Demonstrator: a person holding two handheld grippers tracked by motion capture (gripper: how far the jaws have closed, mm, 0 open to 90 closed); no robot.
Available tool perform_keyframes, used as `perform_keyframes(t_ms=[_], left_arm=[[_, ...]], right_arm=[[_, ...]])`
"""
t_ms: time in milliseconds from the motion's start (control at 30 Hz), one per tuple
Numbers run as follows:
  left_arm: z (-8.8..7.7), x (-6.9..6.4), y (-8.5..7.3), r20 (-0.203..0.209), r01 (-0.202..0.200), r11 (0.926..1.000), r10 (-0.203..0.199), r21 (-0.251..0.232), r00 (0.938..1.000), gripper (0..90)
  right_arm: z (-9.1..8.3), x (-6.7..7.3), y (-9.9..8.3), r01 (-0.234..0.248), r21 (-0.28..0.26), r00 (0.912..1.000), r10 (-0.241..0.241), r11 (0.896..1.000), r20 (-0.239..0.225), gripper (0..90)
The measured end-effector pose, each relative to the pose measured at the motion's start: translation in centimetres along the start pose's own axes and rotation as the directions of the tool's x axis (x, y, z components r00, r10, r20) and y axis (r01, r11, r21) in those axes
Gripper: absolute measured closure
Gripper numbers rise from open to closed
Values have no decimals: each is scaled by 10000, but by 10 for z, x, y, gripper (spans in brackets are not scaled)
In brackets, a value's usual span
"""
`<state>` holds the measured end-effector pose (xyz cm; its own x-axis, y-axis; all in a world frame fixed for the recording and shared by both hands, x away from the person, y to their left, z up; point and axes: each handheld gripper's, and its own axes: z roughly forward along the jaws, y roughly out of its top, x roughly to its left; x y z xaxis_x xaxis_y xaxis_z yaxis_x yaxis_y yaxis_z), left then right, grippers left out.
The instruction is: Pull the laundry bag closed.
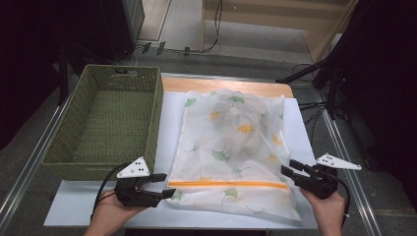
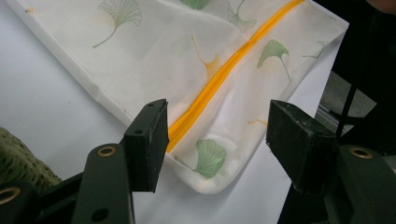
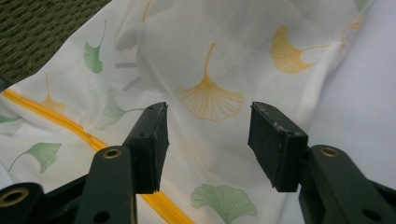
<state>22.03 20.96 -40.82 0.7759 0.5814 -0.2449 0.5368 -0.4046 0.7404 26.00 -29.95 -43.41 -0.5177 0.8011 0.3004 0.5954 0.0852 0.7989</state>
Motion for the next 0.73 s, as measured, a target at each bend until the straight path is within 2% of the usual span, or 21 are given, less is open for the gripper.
perform_keyframes(t_ms=[167, 333, 467, 567, 600, 667, 733], left_arm=[[1, -1, -4, -41, -410, 9989, 409, -207, 9992, 375], [2, 0, -10, -169, -499, 9986, 496, -167, 9986, 361], [3, 1, -13, -221, -373, 9991, 368, -206, 9991, 357], [4, 1, -14, -115, -290, 9993, 287, -252, 9995, 353], [5, 2, -13, 111, 2, 9998, 0, -182, 9999, 353], [7, 1, -13, 227, 87, 9998, -83, -173, 9997, 350], [9, -1, -14, 155, -125, 9999, 126, -60, 9998, 336]], right_arm=[[7, 2, 1, 229, -102, 9988, -233, 9997, -437, 430], [13, 3, 0, 562, -124, 9961, -569, 9983, -669, 421], [18, 2, 2, 557, -108, 9953, -563, 9984, -788, 419], [20, 2, 2, 591, -9, 9953, -590, 9983, -766, 420], [22, 2, 2, 619, 71, 9954, -612, 9981, -743, 420], [23, 3, 2, 649, 122, 9954, -639, 9978, -712, 420], [26, 3, 3, 697, 175, 9952, -684, 9974, -694, 413]])
